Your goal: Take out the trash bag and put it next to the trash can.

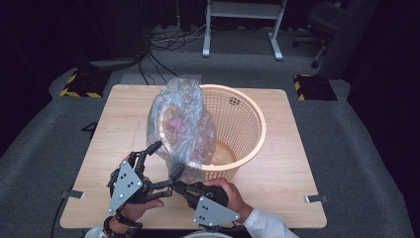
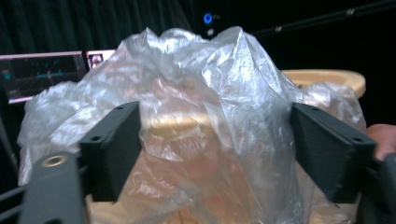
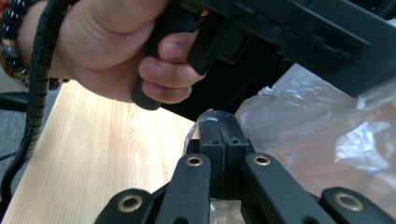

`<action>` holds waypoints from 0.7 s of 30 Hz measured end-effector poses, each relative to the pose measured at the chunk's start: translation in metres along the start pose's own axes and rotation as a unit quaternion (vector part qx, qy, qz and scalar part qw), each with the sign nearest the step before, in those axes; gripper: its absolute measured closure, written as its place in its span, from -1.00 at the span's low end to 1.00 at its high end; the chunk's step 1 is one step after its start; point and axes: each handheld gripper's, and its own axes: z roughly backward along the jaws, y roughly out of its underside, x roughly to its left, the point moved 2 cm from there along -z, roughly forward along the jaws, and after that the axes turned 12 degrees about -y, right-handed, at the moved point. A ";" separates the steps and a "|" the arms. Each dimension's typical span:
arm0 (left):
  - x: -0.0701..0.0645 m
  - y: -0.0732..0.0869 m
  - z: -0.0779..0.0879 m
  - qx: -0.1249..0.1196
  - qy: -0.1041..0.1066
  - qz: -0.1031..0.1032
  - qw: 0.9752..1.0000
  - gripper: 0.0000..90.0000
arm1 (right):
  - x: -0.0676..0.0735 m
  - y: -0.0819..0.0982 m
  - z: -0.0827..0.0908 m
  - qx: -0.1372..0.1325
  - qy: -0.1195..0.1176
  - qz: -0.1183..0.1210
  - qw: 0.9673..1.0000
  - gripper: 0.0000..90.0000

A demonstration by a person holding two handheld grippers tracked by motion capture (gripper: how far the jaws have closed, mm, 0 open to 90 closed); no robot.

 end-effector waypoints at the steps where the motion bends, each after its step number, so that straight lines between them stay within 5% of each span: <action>1: 0.000 0.001 0.000 0.003 -0.009 -0.007 1.000 -0.39 | 0.001 0.001 0.000 0.002 -0.003 -0.003 1.000 1.00; 5: 0.001 0.006 0.001 0.011 0.004 -0.034 0.999 0.49 | 0.004 0.002 0.003 0.006 0.010 0.001 1.000 1.00; 8: 0.005 0.010 0.001 0.019 0.019 -0.044 0.999 0.75 | 0.003 0.005 0.008 0.006 0.019 -0.002 1.000 0.81; 13: 0.008 0.021 -0.003 0.031 0.038 -0.060 0.997 0.88 | -0.005 0.009 0.027 -0.016 0.044 -0.035 0.998 0.55; 16: 0.005 0.029 -0.006 0.049 0.060 -0.072 0.994 0.92 | -0.009 0.006 0.036 -0.025 0.091 -0.024 0.995 0.36; 21: 0.001 0.040 -0.012 0.073 0.086 -0.087 0.990 0.95 | -0.010 -0.002 0.033 -0.040 0.124 -0.021 0.991 0.29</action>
